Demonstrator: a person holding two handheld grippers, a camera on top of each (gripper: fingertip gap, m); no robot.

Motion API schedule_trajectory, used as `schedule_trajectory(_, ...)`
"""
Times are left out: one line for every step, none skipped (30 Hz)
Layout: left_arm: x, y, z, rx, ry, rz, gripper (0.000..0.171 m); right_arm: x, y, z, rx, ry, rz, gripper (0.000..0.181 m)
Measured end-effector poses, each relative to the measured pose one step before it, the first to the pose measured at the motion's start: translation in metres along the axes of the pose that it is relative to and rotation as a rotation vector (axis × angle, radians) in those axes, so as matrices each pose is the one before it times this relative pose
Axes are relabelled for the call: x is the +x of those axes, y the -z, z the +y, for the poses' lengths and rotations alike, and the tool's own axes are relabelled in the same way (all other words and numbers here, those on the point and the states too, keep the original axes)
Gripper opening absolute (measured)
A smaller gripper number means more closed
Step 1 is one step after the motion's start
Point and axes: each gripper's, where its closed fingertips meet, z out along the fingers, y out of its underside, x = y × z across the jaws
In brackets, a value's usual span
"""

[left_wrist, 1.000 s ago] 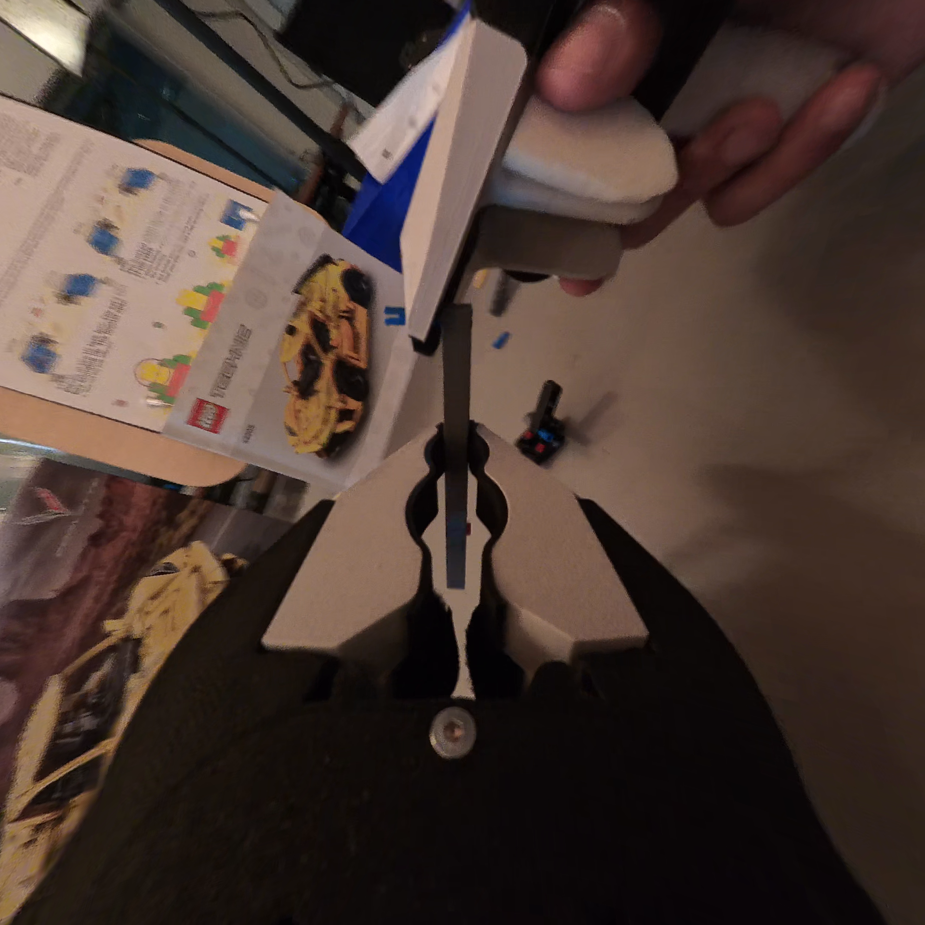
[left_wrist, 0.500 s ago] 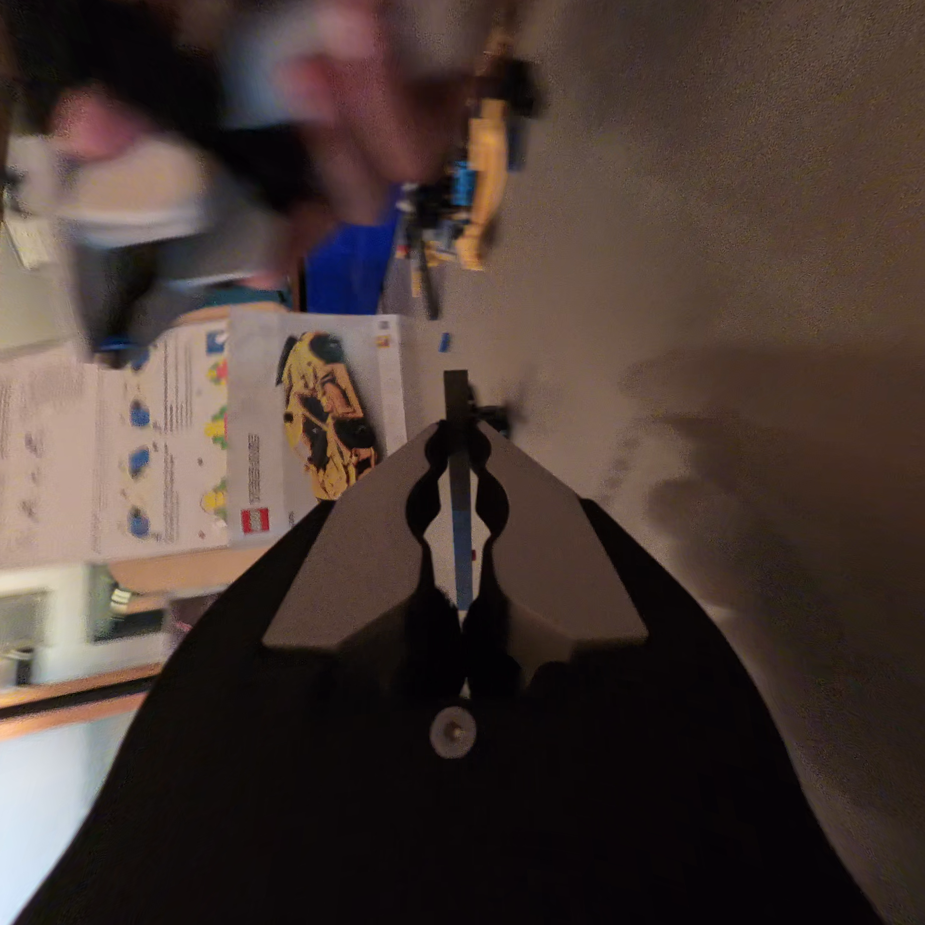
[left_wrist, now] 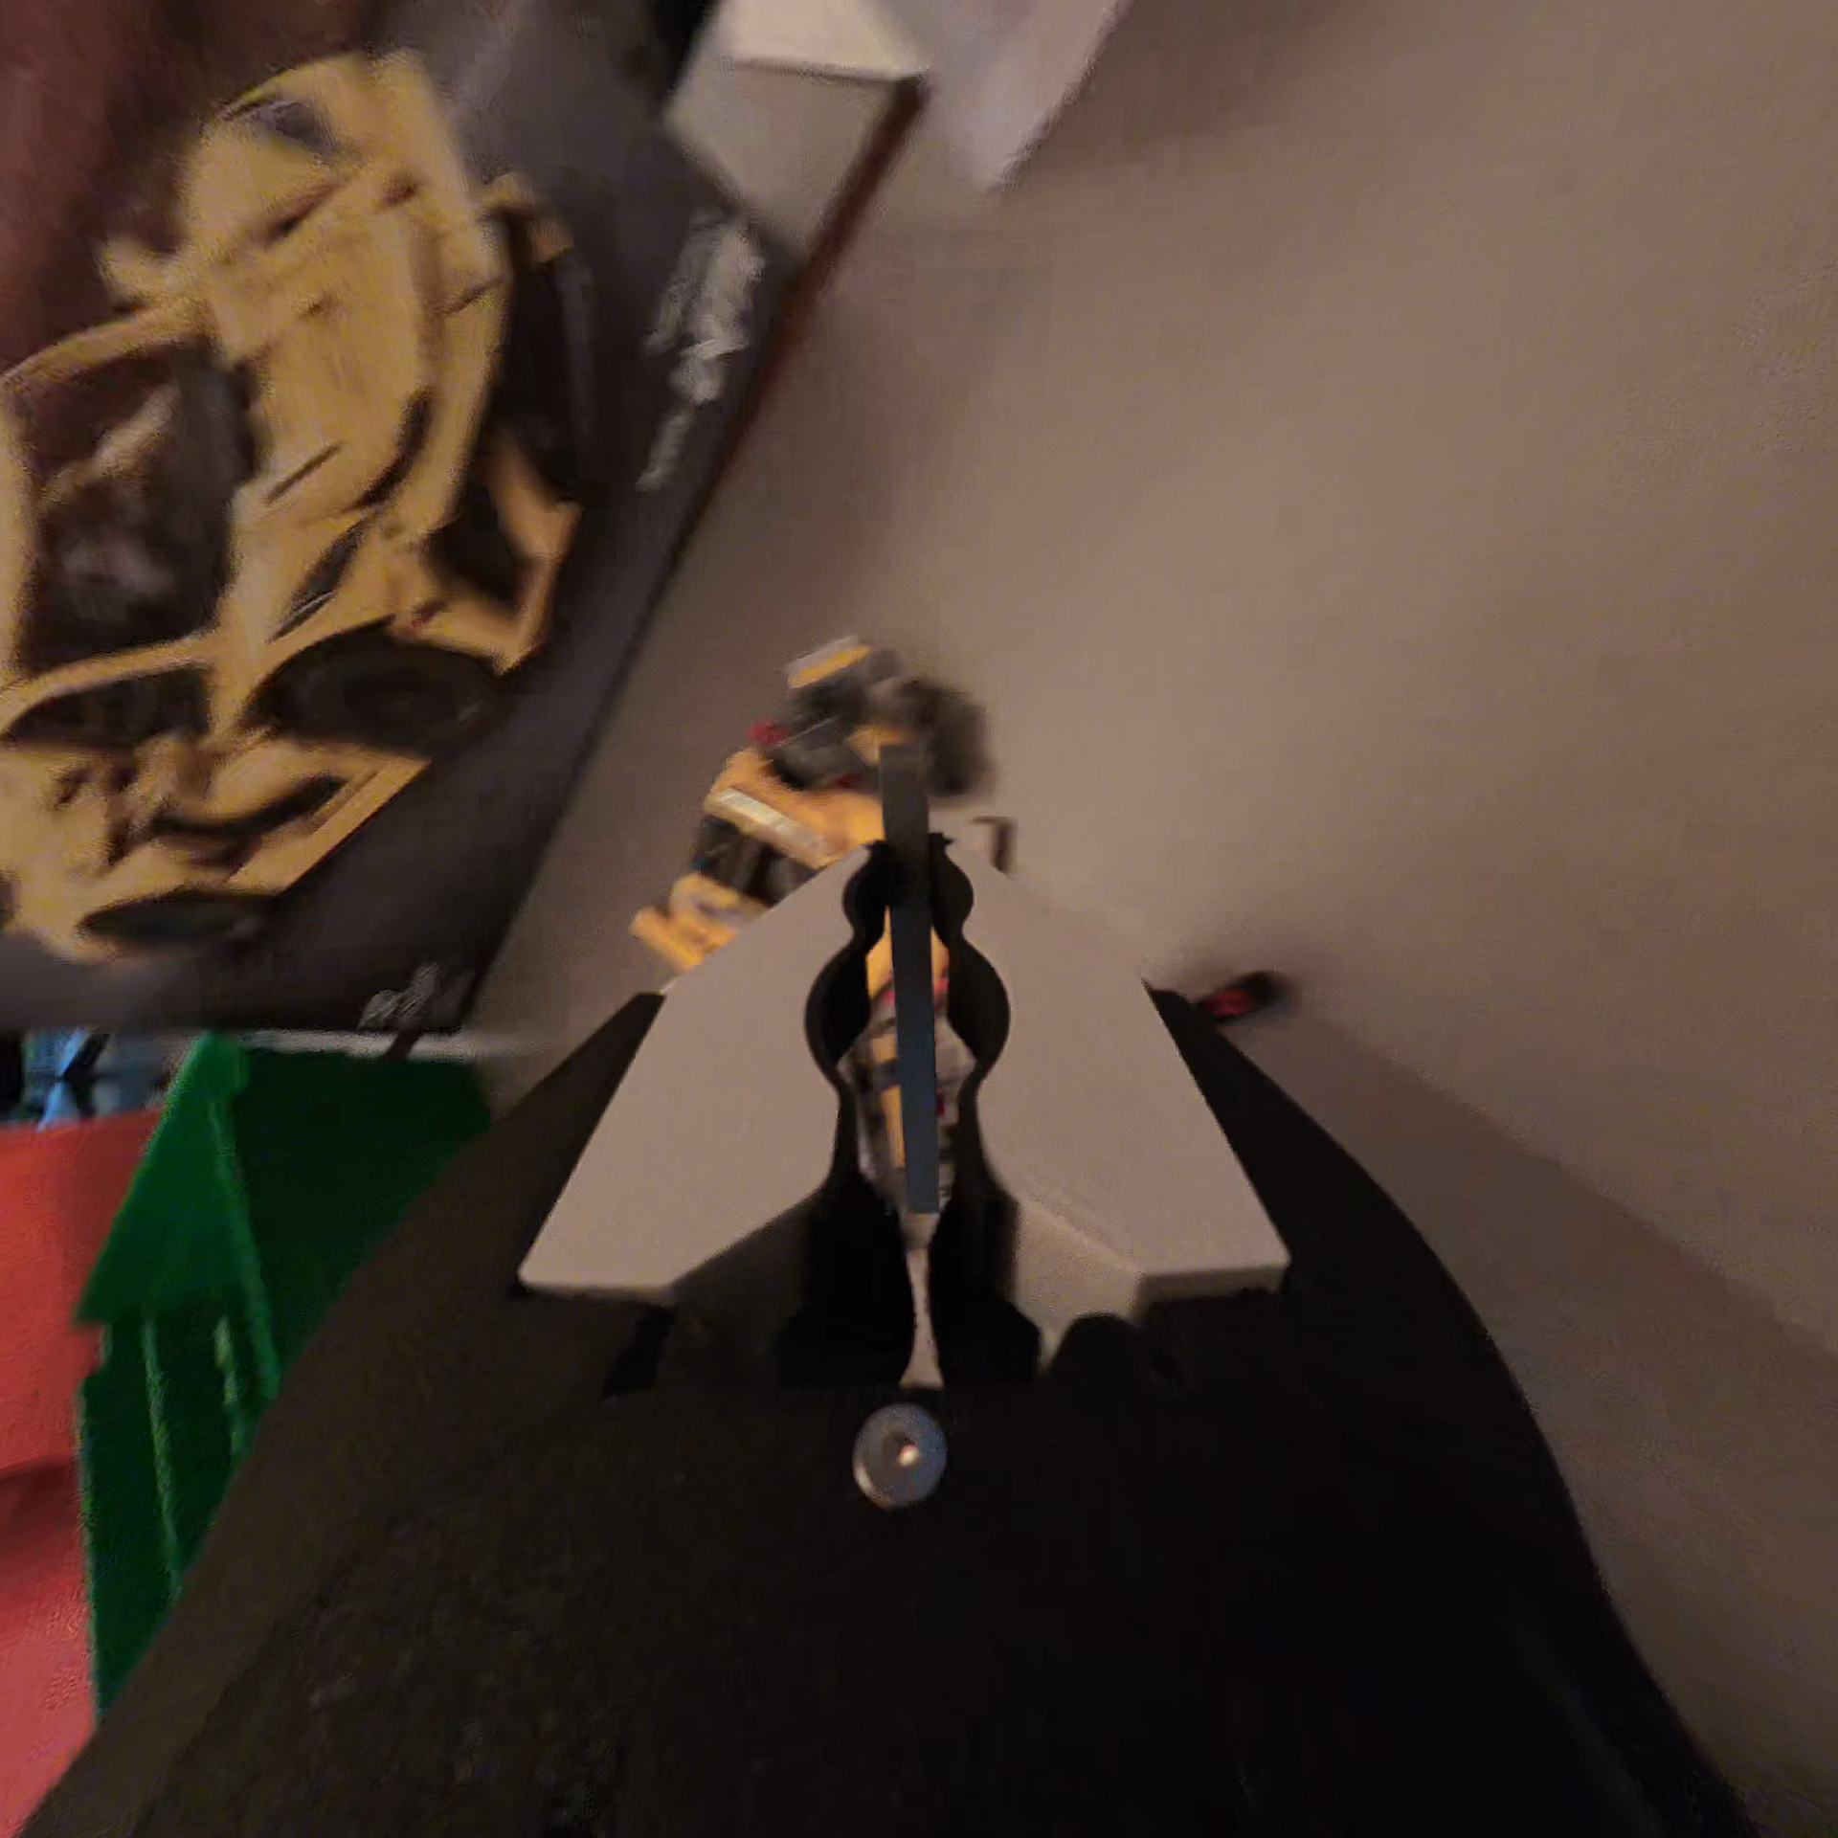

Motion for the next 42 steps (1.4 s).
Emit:
schedule_trajectory(-0.00792,0.0009,0.00706,-0.01017,0.0286,0.036,0.007,0.00026,0.00026,-0.00504,0.0225,0.0075,0.0034,0.03)
schedule_trajectory(0.00638,-0.00103,0.01016,-0.04066,0.0238,0.1203,0.007,-0.00058,0.00049,-0.00546,0.0287,0.0047,0.0023,0.031)
schedule_trajectory(0.00381,-0.00283,0.00961,-0.04179,0.0282,0.0937,0.007,-0.00221,0.0008,-0.00338,0.0174,0.001,0.0011,0.031)
schedule_trajectory(-0.00605,-0.00395,0.00813,-0.03094,0.0255,0.0168,0.008,-0.00154,-0.00034,-0.00104,-0.001,0.0094,0.0014,0.031)
schedule_trajectory(-0.0073,-0.00378,0.00832,-0.03793,0.0092,-0.0051,0.007,-0.00148,-0.00243,0.00121,-0.0179,0.0131,0.0006,0.032)
schedule_trajectory(-0.00511,-0.00265,0.00576,-0.0277,-0.0003,-0.0075,0.007,0.00126,-0.00231,0.00452,-0.036,0.0061,0.0166,0.033)
schedule_trajectory(-0.0007,-0.0016,0.00315,-0.01632,-0.0035,0.0084,0.007,0.00357,-0.00272,0.00592,-0.0415,0.0102,0.0263,0.034)
schedule_trajectory(0.00203,-0.00144,0.00234,-0.01582,-0.0039,0.0202,0.007,0.00333,-0.00196,0.00473,-0.028,0.0141,0.0185,0.035)
schedule_trajectory(0.00074,-0.00194,0.00186,-0.01348,-0.0025,0.0112,0.007,0.0005,-0.00024,0.00106,-0.0016,0.0101,0.0043,0.036)
schedule_trajectory(-0.00272,-0.00284,0.00135,-0.00986,-0.0008,-0.0098,0.007,-0.00131,0.00132,-0.00164,0.0142,-0.0014,-0.0048,0.039)
schedule_trajectory(-0.00403,-0.00334,0.00045,-0.00143,0.0003,-0.0166,0.008,-0.0029,0.00164,-0.00272,0.0168,-0.0043,-0.0141,0.039)
schedule_trajectory(0.00106,-0.0038,0.00043,0.00331,-0.0012,0.0141,0.008,-0.00517,0.00152,-0.00477,0.0229,0.0017,-0.0245,0.043)
schedule_trajectory(0.00539,-0.0036,0.00094,0.0008,0.0006,0.0405,0.008,-0.01007,0.00236,-0.00755,0.0334,0.0114,-0.0349,0.046)
schedule_trajectory(0.00294,-0.00315,0.00064,0.00085,0.0105,0.0262,0.009,-0.01554,0.00286,-0.00975,0.0427,0.0188,-0.0472,0.045)
schedule_trajectory(-0.00156,-0.00269,0.00089,-0.0026,0.0187,-0.0002,0.019,-0.02134,0.00114,-0.01146,0.0505,0.027,-0.0771,0.046)
schedule_trajectory(-0.00376,-0.002,0.00113,-0.00582,0.0217,-0.0105,0.031,-0.03057,-0.00192,-0.01072,0.0452,0.0374,-0.104,0.046)
schedule_trajectory(-0.00356,-0.0007,-0.00016,0.00269,0.0205,-0.0088,0.037,-0.03385,-0.0075,-0.00745,0.0286,0.0491,-0.1123,0.047)
schedule_trajectory(-0.00408,0.00115,-0.00289,0.01734,0.0221,-0.0133,0.041,-0.03305,-0.0119,-0.00314,0.0033,0.05,-0.1035,0.049)
schedule_trajectory(-0.00417,0.00364,-0.0058,0.03062,0.0285,-0.0163,0.042,-0.02636,-0.01504,-0.00074,-0.0145,0.0362,-0.0701,0.048)
schedule_trajectory(-0.00267,0.00607,-0.00831,0.03868,0.0314,-0.0138,0.043,-0.01865,-0.01629,0.00016,-0.019,0.017,-0.0396,0.048)
schedule_trajectory(-0.00157,0.00825,-0.01085,0.04769,0.0319,-0.0199,0.043,-0.01348,-0.01619,0.00046,-0.019,0.0002,-0.0205,0.048)
schedule_trajectory(0.00113,0.00938,-0.01402,0.06235,0.0336,-0.0196,0.043,-0.00937,-0.01438,0.00043,-0.0137,-0.0077,-0.0085,0.042)
schedule_trajectory(0.00919,0.00885,-0.01673,0.07793,0.0282,0.0109,0.042,-0.00546,-0.01194,0.00163,-0.0124,-0.0029,0.0025,0.036)
schedule_trajectory(0.02038,0.00668,-0.01693,0.08458,0.0106,0.0581,0.042,-0.00154,-0.00955,0.00326,-0.0203,0.0056,0.0188,0.031)
schedule_trajectory(0.02966,0.00237,-0.01224,0.06479,-0.011,0.1011,0.042,0.00098,-0.00695,0.00466,-0.0318,0.0266,0.0276,0.027)
schedule_trajectory(0.03358,-0.00293,-0.00424,0.02279,-0.024,0.1254,0.042,0.00501,-0.00413,0.00702,-0.0446,0.0459,0.0445,0.021)
schedule_trajectory(0.03088,-0.00793,0.00129,-0.00555,-0.0275,0.1197,0.041,0.00664,-0.00182,0.00716,-0.0433,0.0403,0.0489,0.015)
schedule_trajectory(0.02531,-0.01109,0.00141,0.0013,-0.0287,0.0987,0.042,0.00262,-0.00064,0.00422,-0.0139,0.0214,0.0164,0.008)
schedule_trajectory(0.02096,-0.01259,0.00068,0.02097,-0.0275,0.0849,0.042,-0.00159,0.00009,0.00111,0.0138,-0.0015,-0.0162,0.006)
schedule_trajectory(0.01585,-0.01266,0.00137,0.02494,-0.0158,0.0713,0.041,-0.00399,0.00179,-0.00039,0.0157,-0.0015,-0.0366,0.006)
schedule_trajectory(0.0099,-0.01136,0.00254,0.01716,0.0105,0.0553,0.041,-0.00062,0.005,-0.00301,0.0256,-0.0064,-0.0157,0.006)
schedule_trajectory(0.00624,-0.00892,0.00232,0.01301,0.0446,0.0528,0.041,-0.00004,0.00801,-0.0089,0.0673,-0.0027,-0.0088,0.006)
schedule_trajectory(0.00513,-0.00579,-0.00062,0.02372,0.0742,0.0619,0.042,-0.00606,0.0083,-0.0122,0.0932,0.0256,-0.0463,0.006)
schedule_trajectory(0.00621,-0.00227,-0.00525,0.04886,0.0911,0.0749,0.042,-0.00613,0.00758,-0.01118,0.0837,0.0666,-0.0272,0.006)
schedule_trajectory(0.00986,0.00076,-0.00939,0.07572,0.0939,0.0968,0.042,-0.00112,0.00619,-0.008,0.0514,0.106,0.0242,0.006)
schedule_trajectory(0.01222,0.00257,-0.01106,0.08433,0.0874,0.107,0.042,-0.00438,0.00504,-0.00669,0.0318,0.1161,0.0144,0.006)
schedule_trajectory(0.01047,0.00213,-0.00909,0.06748,0.0739,0.0862,0.042,-0.00655,0.0034,-0.00742,0.0296,0.081,-0.0025,0.006)
schedule_trajectory(0.00683,0.00087,-0.00571,0.04371,0.0488,0.0543,0.042,-0.00236,0.00188,-0.00784,0.0319,0.0388,0.0154,0.006)
schedule_trajectory(0.00376,-0.00072,-0.00173,0.02019,0.0205,0.0276,0.042,-0.00492,0.00048,-0.00815,0.0363,0.0169,-0.013,0.006)
schedule_trajectory(0.00281,-0.00196,0.00238,-0.00741,-0.0026,0.0153,0.042,-0.00697,-0.00052,-0.0079,0.0392,0.0075,-0.0323,0.006)
schedule_trajectory(0.00361,-0.00257,0.00435,-0.02324,-0.014,0.0147,0.042,-0.00252,-0.00084,-0.00657,0.0318,0.0103,-0.0037,0.006)
schedule_trajectory(0.00488,-0.00257,0.00352,-0.01865,-0.0131,0.02,0.042,-0.00237,-0.00063,-0.00642,0.0314,0.0163,-0.0034,0.006)
